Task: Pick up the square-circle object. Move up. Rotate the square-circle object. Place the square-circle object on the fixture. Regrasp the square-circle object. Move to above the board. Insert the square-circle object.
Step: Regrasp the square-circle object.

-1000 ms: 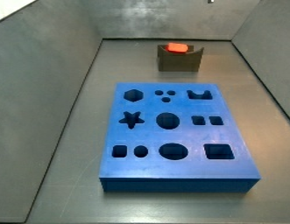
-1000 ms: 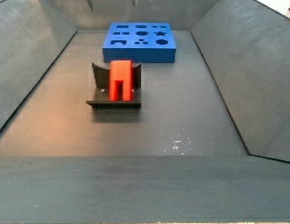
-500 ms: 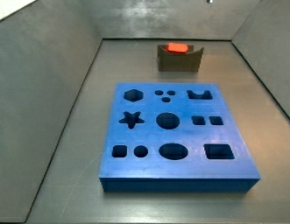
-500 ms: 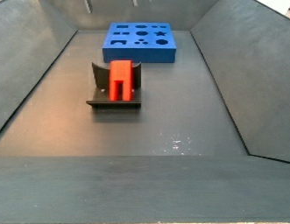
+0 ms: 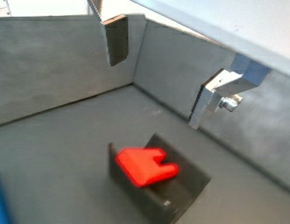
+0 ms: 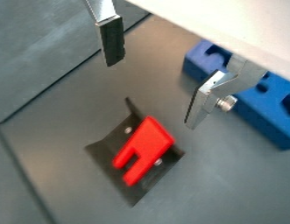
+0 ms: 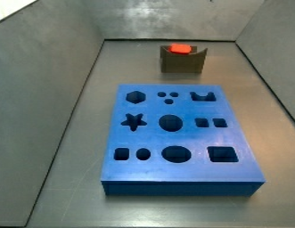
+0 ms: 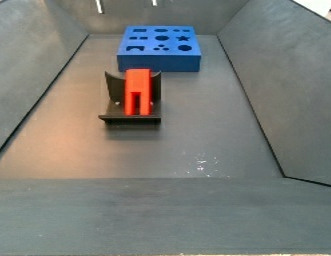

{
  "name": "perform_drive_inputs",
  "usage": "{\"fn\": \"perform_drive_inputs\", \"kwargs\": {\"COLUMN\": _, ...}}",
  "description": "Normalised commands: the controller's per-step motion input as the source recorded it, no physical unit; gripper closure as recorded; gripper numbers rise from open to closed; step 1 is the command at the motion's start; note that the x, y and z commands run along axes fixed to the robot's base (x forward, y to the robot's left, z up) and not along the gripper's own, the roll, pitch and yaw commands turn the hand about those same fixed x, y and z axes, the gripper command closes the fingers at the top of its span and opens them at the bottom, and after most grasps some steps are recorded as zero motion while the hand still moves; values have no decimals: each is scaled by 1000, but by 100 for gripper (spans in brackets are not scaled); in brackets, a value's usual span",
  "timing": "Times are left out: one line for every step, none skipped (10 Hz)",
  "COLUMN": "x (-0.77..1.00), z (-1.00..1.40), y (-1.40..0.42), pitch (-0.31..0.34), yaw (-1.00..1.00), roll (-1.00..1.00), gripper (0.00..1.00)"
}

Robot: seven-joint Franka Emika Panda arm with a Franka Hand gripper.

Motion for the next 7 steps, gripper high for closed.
{"fn": "perform_drive_inputs", "kwargs": {"x": -11, "z": 6, "y": -19, "pitch": -51, "yaw": 15, "roll": 1000, "gripper": 0}}
{"fn": "perform_drive_inputs", "kwargs": {"x": 5, "z": -6, "y": -23, "pitch": -48, "yaw": 14, "roll": 1000, "gripper": 0}}
{"fn": "perform_drive_inputs", "kwargs": {"x": 14, "z": -8, "y": -21, "pitch": -42, "yaw": 14, "roll": 1000, "gripper": 0}}
{"fn": "perform_drive_inputs", "kwargs": {"x": 26, "z": -11, "y": -25, "pitch": -31, "yaw": 12, "roll": 1000, "gripper": 0}}
{"fn": "perform_drive_inputs", "kwargs": {"x": 39, "z": -15, "y": -26, "pitch": -14, "yaw": 11, "roll": 1000, "gripper": 0}}
{"fn": "perform_drive_inputs", "kwargs": {"x": 48, "z": -17, "y": -28, "pitch": -5, "yaw": 11, "roll": 1000, "gripper": 0}}
{"fn": "perform_drive_inputs", "kwargs": {"x": 60, "z": -16, "y": -33, "pitch": 28, "yaw": 14, "roll": 1000, "gripper": 0}}
